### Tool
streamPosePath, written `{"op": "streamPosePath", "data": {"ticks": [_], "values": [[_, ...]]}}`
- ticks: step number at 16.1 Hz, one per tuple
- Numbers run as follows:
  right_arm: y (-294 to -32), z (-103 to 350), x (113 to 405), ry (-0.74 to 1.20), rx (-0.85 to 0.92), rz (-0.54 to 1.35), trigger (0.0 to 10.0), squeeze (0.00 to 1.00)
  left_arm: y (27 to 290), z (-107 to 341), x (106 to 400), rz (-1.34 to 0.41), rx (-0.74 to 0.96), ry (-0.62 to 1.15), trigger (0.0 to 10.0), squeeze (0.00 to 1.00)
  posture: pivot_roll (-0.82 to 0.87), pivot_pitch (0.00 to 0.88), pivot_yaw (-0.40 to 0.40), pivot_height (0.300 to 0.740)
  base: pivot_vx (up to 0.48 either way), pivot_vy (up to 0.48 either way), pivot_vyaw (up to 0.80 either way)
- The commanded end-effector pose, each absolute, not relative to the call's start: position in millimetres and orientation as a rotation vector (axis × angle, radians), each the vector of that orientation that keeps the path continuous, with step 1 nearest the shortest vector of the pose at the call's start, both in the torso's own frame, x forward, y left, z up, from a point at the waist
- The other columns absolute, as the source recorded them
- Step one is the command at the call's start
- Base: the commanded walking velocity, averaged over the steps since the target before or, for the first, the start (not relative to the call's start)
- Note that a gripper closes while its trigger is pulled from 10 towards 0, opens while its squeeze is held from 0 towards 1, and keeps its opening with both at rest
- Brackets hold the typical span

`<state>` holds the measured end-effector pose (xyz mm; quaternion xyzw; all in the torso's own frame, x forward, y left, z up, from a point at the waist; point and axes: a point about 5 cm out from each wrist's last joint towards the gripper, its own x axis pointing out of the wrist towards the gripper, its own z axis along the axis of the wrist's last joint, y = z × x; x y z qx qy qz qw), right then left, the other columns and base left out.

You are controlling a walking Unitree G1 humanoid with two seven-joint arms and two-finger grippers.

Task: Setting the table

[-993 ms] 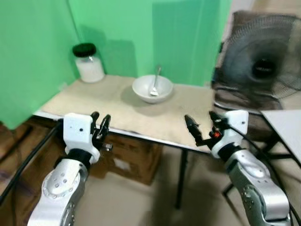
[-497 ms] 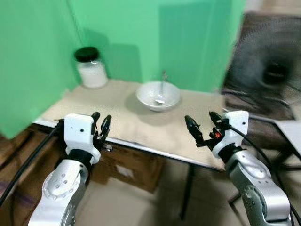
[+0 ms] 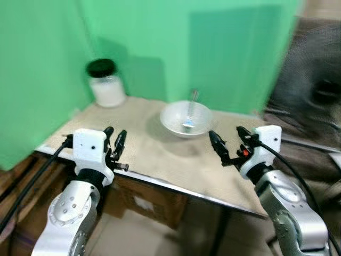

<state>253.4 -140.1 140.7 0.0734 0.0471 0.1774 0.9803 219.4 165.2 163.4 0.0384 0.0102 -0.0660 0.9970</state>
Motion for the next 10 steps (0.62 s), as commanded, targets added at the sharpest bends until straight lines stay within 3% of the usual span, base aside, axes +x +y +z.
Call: {"op": "streamPosePath", "data": {"ticks": [1,8,10], "values": [[-134.8,142.9,253.5,0.091,0.156,0.379,10.0,0.0,168.9,163.9,219.1,-0.119,0.087,0.023,10.0,0.0,-0.06,0.018,0.043,0.74,0.319,0.0,0.0],[-134.4,146.4,258.5,0.107,0.159,0.373,10.0,0.0,167.2,162.0,219.7,-0.139,0.09,0.033,10.0,0.0,-0.06,0.006,0.043,0.74,0.318,0.0,0.0],[-133.7,148.7,262.7,0.109,0.157,0.377,10.0,0.0,166.6,159.4,220.1,-0.143,0.095,0.045,10.0,0.0,-0.06,0.0,0.042,0.74,0.131,0.0,0.0]]}}
